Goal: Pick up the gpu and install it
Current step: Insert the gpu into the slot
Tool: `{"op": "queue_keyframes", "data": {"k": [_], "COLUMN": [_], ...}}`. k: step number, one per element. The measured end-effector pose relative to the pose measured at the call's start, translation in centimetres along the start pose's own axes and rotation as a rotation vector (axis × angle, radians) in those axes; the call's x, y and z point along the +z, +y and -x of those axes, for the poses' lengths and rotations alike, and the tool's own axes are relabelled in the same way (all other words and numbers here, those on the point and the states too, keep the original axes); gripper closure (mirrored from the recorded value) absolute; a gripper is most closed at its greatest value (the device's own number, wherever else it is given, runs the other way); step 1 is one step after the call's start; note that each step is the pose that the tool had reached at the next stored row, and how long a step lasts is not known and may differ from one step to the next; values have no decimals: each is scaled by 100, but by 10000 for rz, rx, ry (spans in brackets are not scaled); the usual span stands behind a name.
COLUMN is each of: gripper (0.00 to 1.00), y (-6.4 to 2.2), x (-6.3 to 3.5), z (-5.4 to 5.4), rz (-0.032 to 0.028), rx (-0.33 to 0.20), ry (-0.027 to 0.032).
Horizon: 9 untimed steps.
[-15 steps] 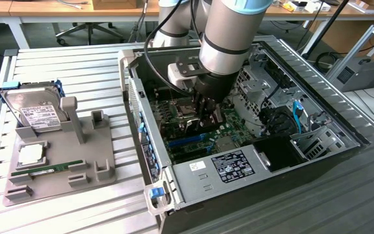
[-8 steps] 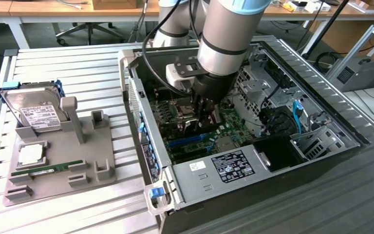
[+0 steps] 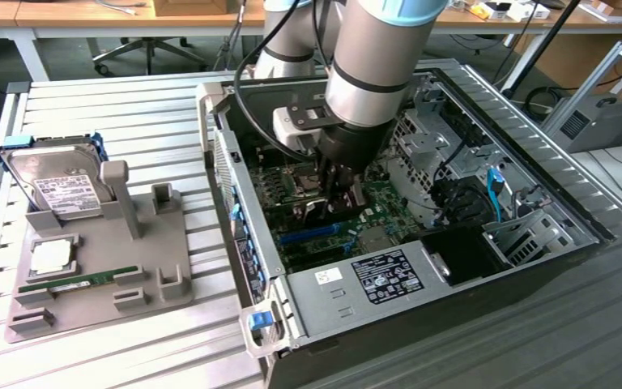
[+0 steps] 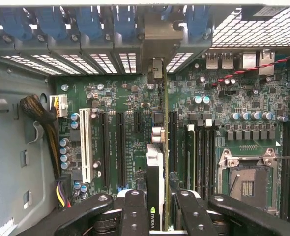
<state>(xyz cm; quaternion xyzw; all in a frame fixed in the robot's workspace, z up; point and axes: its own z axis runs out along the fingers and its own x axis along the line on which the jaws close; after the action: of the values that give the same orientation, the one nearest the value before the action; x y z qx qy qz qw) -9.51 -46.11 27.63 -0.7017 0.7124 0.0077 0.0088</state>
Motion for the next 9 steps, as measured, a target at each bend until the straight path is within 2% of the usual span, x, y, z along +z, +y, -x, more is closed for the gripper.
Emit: {"op": "queue_keyframes", "data": {"k": [9], "gripper": [73], "y": [5], "x": [43], "z": [-1], "rz": [0], "rx": [1], "ry": [1]}}
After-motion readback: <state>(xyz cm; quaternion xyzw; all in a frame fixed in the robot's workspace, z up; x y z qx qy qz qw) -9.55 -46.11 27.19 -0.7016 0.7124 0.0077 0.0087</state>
